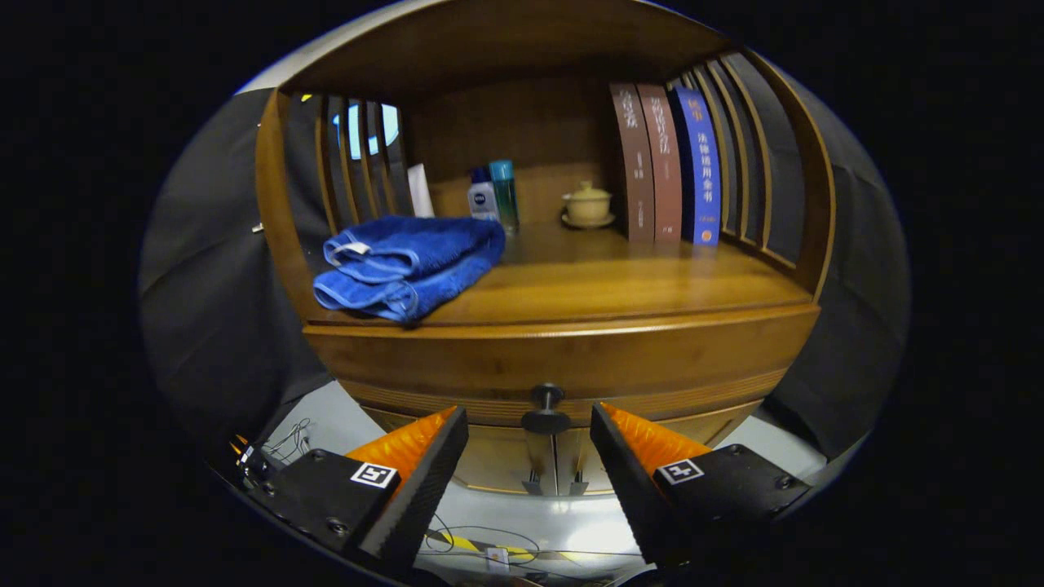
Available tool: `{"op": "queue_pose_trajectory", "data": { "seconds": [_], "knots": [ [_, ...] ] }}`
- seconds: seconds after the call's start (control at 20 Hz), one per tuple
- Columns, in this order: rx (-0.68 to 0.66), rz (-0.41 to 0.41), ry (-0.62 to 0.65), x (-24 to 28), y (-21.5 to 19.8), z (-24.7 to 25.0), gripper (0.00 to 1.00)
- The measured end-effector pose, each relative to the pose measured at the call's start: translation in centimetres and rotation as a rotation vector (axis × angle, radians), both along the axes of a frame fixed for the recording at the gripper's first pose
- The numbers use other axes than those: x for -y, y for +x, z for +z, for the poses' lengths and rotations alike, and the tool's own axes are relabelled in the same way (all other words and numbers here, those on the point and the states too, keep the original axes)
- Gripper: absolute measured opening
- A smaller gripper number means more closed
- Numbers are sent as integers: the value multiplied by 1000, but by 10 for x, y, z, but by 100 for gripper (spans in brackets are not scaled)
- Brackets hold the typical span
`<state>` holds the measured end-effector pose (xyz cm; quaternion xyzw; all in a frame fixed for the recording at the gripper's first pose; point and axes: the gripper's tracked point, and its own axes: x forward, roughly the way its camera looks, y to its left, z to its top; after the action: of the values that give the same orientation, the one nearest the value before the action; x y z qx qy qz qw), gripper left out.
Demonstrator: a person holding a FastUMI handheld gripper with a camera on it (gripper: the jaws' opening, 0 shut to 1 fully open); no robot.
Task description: Pull open the drawer, take out the items inside it, and place them on the countertop above the cabinet.
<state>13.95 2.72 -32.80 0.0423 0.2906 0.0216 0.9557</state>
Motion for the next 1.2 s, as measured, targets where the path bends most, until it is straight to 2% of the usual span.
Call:
{"op": "queue_pose_trajectory", "data": {
  "seconds": [0.25,0.35,0.6,0.7,0.95,1.2],
  "knots": [
    [-40,-20,-24,6,21,-30,100],
    [-53,-20,-31,7,27,-37,96],
    [-77,-28,-48,12,32,-46,44],
    [-91,-24,-60,11,31,-47,34],
    [-96,-27,-59,12,18,-44,34],
    [-124,-31,-45,11,-20,-40,34]
  ]
}}
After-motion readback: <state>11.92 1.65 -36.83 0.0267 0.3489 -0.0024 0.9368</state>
